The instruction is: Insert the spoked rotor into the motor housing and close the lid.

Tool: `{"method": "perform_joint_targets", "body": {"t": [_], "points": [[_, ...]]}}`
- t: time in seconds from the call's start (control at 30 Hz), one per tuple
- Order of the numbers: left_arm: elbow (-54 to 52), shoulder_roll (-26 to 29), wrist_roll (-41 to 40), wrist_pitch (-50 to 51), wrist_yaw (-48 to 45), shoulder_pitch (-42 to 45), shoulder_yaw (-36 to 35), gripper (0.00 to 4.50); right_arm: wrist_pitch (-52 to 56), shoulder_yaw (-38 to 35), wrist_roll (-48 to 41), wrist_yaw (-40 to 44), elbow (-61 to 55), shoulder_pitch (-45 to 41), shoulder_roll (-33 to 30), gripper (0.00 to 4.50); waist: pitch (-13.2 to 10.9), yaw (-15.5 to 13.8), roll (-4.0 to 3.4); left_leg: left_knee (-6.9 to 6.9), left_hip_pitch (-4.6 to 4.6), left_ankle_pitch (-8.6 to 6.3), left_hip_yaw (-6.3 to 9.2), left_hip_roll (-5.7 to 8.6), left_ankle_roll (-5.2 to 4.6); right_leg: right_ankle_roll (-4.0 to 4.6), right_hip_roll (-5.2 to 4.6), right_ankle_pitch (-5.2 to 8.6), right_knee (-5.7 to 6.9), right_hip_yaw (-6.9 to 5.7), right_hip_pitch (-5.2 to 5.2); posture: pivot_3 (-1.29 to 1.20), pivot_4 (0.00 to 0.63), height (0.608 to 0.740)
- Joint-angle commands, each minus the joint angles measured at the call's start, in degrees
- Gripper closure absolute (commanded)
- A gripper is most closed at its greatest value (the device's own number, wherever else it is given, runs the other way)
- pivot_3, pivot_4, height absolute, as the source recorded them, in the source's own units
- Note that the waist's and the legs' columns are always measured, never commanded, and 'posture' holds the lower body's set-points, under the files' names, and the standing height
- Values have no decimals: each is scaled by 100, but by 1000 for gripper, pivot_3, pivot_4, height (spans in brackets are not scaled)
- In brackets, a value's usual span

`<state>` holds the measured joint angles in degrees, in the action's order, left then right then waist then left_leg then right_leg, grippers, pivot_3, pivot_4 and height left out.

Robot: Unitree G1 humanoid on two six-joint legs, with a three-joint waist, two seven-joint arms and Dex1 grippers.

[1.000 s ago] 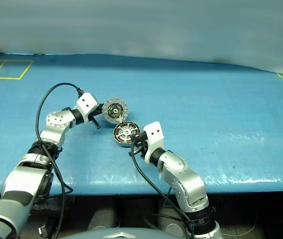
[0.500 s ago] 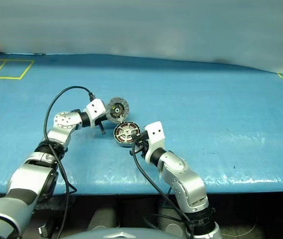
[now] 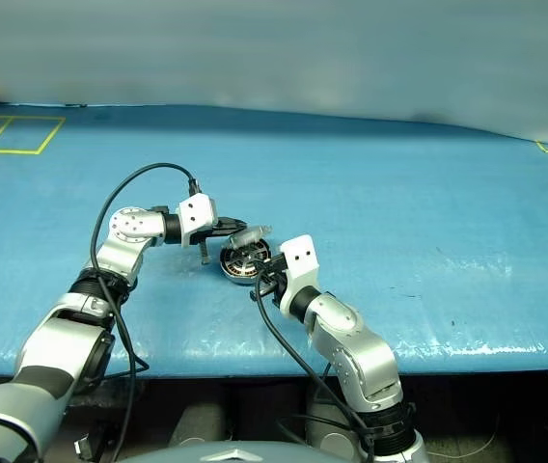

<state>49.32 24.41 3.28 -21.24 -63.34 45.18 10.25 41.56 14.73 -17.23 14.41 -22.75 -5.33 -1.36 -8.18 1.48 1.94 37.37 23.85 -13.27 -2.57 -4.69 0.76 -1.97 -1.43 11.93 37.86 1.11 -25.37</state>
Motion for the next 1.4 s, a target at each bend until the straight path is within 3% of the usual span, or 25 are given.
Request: {"method": "perform_joint_targets", "body": {"t": [0.03, 0.23, 0.33, 0.53, 0.73, 0.9, 1.1, 1.2, 1.4], "points": [[-430, 44, -84, 195, -388, -111, 138, 4475, -55, -79, -71, -52, -183, -17, 50, 4500, 0, 3, 0, 0, 0, 0, 0, 0, 0, 0, 0, 0, 0, 0, 0, 0, 150, 740], [-959, 200, -135, 584, -766, -349, 261, 4475, 27, -241, 100, -340, -219, -29, -25, 4500, 0, 3, 0, 1, -1, 0, 1, 0, 0, 0, 0, 0, 0, 0, 2, 0, 150, 740], [-1283, 281, -203, 769, -835, -494, 246, 4475, 443, -227, 258, -414, -344, -133, -363, 4500, 0, 3, 0, 3, -1, 0, 1, 0, 0, -1, 0, 1, 0, 1, 2, 0, 150, 740], [-1615, 402, -243, 957, -811, -708, 195, 4475, 1383, -535, -346, 333, -842, -223, -1302, 4500, 1, -8, -1, 11, -2, 0, 2, 0, -1, -1, 0, 1, 3, 2, 7, 0, 150, 740], [-1828, 457, -340, 1062, -743, -783, 116, 4475, 1258, -968, -915, 1050, -1018, -3, -1826, 4500, 0, -6, -1, 16, -4, 0, 4, 0, -1, -8, 1, 5, 5, 2, 13, 0, 150, 740], [-2491, 409, -882, 1612, -493, -990, -315, 4475, 874, -1083, -813, 832, -852, -238, -1648, 4500, 0, 4, -2, 29, -3, 0, 3, -1, -1, -26, 1, 14, 10, 4, 13, 0, 150, 740], [-4165, 470, -1575, 2626, 334, -2040, -1004, 4475, 490, -604, -473, 577, -547, -509, -1264, 4500, 1, 33, -4, 32, -5, -1, 3, -2, -2, -35, 2, 9, 15, 8, 13, 0, 150, 740], [-5577, 327, -1871, 3205, 1061, -3349, -1383, 4500, 271, -234, -334, 609, -341, -680, -1065, 3923, 2, 90, -9, 27, -7, -4, -6, -3, -6, -32, 1, 6, 9, 17, 11, 0, 150, 740], [-7351, -465, -2245, 3947, 2550, -5285, -1656, 4500, -4, 164, -190, 892, -47, -922, -1030, 1954, 1, 15, -7, 32, -7, -6, -9, -3, -9, -23, -5, 17, 5, 17, 14, 0, 150, 740]]}}
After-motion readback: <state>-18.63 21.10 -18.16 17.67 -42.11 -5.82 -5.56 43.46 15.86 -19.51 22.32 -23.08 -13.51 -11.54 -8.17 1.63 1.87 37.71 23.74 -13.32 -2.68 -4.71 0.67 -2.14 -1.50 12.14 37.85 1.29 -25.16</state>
